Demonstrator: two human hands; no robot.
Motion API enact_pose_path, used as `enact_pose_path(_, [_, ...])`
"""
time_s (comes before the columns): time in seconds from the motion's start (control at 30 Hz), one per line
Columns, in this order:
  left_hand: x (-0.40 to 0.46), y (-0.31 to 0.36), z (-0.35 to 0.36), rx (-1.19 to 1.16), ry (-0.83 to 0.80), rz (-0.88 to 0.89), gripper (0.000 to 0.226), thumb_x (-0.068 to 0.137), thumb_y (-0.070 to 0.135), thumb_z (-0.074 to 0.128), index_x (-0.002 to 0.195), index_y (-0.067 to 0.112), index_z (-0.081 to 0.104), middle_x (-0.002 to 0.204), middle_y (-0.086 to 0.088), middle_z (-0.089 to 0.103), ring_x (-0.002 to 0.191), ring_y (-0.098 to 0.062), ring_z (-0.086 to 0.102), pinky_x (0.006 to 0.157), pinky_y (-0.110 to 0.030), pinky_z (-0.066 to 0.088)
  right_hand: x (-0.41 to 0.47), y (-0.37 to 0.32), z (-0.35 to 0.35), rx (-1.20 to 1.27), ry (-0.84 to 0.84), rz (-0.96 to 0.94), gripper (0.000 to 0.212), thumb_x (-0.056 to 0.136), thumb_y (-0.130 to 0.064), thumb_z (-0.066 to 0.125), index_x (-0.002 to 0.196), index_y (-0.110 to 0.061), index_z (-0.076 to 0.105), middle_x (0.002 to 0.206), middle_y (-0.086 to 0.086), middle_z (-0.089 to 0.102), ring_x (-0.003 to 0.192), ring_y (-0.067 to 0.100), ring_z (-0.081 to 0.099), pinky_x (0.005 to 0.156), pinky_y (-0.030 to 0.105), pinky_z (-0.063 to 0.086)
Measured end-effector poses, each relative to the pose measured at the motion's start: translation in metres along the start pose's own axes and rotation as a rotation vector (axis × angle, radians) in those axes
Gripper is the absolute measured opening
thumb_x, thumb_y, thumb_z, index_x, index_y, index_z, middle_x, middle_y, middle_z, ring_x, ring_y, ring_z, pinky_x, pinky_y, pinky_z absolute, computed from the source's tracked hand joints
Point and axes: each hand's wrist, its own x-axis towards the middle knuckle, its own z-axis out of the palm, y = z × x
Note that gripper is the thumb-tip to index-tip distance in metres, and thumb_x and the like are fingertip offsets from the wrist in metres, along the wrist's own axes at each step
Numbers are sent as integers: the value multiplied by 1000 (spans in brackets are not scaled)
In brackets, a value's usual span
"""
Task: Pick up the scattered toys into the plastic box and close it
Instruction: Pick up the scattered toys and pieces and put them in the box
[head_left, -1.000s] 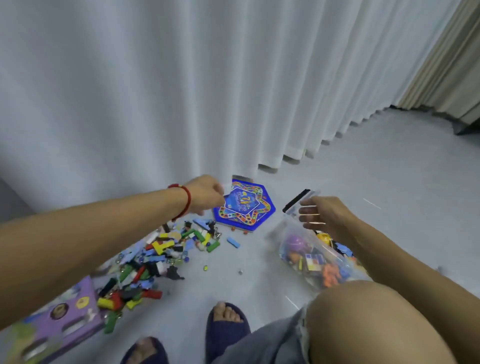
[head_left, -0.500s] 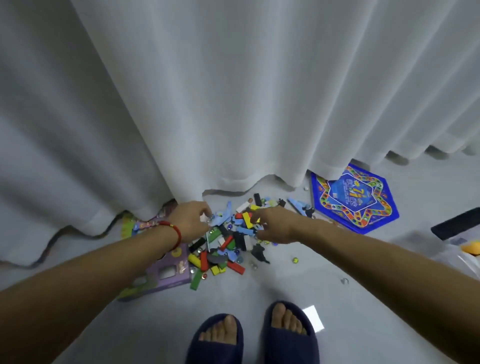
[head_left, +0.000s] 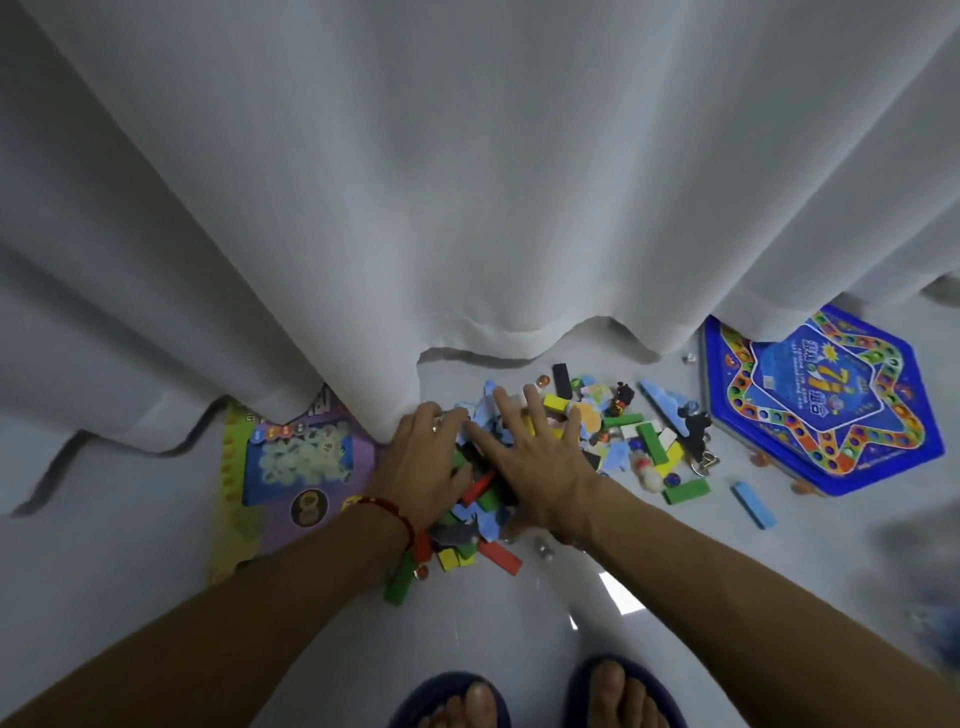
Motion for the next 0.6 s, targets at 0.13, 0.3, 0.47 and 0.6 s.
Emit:
enact_pose_path(0.13, [24, 5, 5, 115, -90, 35, 67, 89, 34, 57, 148, 24, 26, 147, -9, 30, 125, -31, 38, 100, -39, 42, 15, 14, 4, 56, -83, 94, 126, 64, -68, 79, 155, -37, -3, 161, 12, -3, 145, 49, 1, 102, 74, 31])
enact_pose_path(0.3, [43, 8, 12, 200, -122, 63, 45, 90, 35, 56, 132, 20, 45, 131, -7, 43, 115, -27, 41, 88, -36, 43, 12, 30, 17, 61, 148, 119, 67, 87, -39, 67, 144, -32, 32, 144, 6, 39, 128, 34, 37, 89, 55, 45])
enact_pose_path(0.47, [54, 6, 11, 86, -103, 19, 34, 84, 29, 69, 113, 16, 56, 112, -8, 49, 107, -27, 44, 86, -38, 45, 5, 38, 27, 114, 219, 54, 57, 92, -31, 63, 143, -25, 39, 135, 11, 46, 119, 36, 42, 83, 52, 51])
enact_pose_path(0.6, [58, 4, 10, -10, -63, -23, 30, 77, 19, 76, 104, 16, 61, 102, -7, 57, 98, -25, 50, 77, -34, 44, 2, 33, 29, 54, 232, 35, 60, 92, -28, 66, 145, -20, 38, 136, 18, 44, 120, 40, 42, 83, 52, 52])
